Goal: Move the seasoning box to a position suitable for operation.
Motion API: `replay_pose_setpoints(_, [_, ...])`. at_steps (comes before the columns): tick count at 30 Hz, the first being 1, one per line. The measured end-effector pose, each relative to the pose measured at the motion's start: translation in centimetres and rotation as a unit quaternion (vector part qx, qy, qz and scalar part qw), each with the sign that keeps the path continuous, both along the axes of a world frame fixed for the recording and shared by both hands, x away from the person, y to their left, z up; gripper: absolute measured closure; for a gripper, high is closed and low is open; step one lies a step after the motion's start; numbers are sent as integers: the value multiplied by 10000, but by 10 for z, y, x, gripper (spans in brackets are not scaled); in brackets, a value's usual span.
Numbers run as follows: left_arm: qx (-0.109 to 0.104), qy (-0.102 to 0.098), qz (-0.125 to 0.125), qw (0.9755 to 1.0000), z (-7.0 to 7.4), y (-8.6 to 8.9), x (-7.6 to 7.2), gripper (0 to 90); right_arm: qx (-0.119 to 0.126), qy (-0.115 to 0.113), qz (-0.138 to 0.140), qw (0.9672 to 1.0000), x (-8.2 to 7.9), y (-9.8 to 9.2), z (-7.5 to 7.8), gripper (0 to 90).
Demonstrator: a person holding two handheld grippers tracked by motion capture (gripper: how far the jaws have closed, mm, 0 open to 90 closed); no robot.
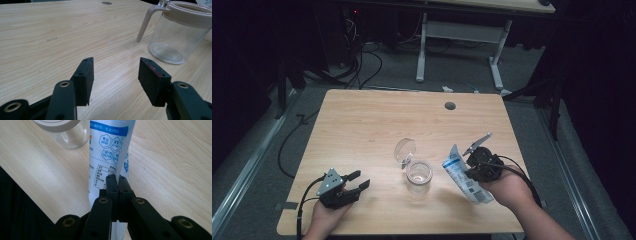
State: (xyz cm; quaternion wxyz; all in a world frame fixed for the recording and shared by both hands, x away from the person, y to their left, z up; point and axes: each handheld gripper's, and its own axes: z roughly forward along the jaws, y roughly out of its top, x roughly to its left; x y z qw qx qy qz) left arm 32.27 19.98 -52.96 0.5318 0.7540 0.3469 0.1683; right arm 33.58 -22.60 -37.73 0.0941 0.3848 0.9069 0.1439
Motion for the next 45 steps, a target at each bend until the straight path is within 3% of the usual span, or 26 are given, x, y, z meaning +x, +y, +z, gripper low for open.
replay_pose_setpoints(13, [19, -103, -51, 9999, 2, -2, -3, 470, -112, 151, 195, 9996, -1, 26, 22, 900])
replay_pose_setpoints(19, [17, -195, -256, 9995, 9, -10, -10, 470, -190, 150, 324, 9992, 0, 37, 27, 900])
replay_pose_setpoints(24, [89, -341, -689, 9970, 15, -36, -25, 461, -196, 169, 415, 9988, 0, 48, 30, 900])
replay_pose_setpoints(26, [115, -353, -749, 9965, 16, -40, -27, 451, -168, 155, 445, 9987, -1, 51, 31, 900])
replay_pose_setpoints(27, [208, -400, -854, 9953, 15, -52, -32, 440, -169, 144, 466, 9987, -1, 52, 32, 900])
replay_pose_setpoints(36, [269, -246, -1352, 9901, 10, -98, -41, 408, -177, 156, 511, 9984, -4, 58, 37, 900])
replay_pose_setpoints(45, [164, -205, -1627, 9863, 9, -127, -42, 388, -197, 151, 522, 9983, -4, 62, 38, 900])
